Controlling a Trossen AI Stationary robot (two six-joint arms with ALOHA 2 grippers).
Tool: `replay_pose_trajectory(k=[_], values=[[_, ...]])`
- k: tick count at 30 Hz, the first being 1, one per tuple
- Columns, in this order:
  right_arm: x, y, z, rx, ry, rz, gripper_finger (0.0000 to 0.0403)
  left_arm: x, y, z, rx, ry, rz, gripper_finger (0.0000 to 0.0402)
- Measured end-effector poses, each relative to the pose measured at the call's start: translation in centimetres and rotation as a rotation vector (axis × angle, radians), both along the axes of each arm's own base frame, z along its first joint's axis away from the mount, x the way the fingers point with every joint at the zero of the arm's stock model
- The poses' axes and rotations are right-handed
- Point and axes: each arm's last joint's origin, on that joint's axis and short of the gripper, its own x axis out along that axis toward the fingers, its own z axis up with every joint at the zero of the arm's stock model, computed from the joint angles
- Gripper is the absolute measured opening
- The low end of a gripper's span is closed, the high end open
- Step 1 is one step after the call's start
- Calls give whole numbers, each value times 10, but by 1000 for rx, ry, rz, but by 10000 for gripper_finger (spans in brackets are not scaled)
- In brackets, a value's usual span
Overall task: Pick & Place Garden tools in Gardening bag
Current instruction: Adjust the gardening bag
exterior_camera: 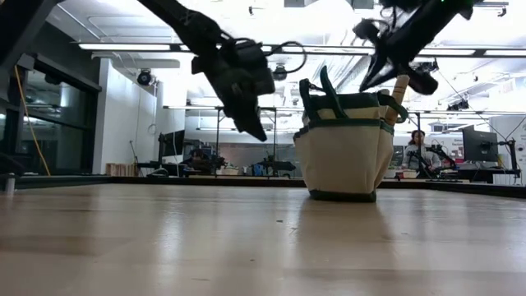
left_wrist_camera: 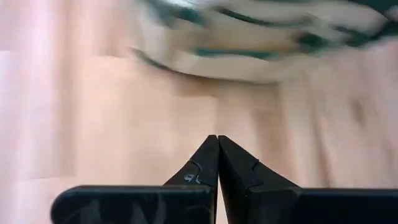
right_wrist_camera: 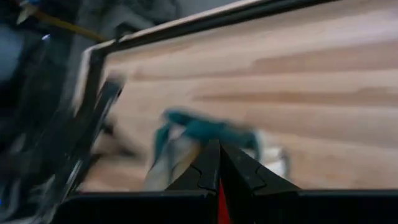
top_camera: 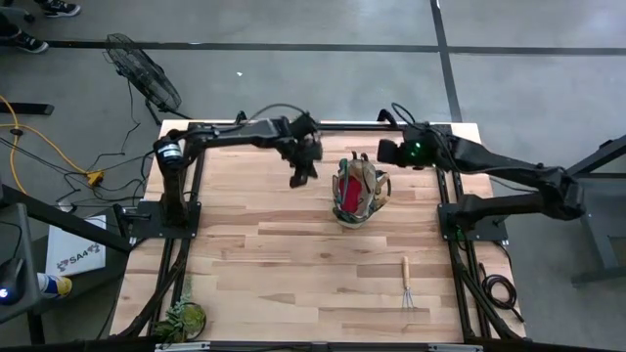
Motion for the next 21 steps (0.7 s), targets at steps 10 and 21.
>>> replay_pose_trajectory(k=[10, 21], values=[[14, 71, 12, -30, -104, 176, 2, -19, 65, 11, 63, -182, 139, 0], [35, 146, -18, 107, -63, 152, 2, -13, 81, 29, 171, -423, 72, 0]])
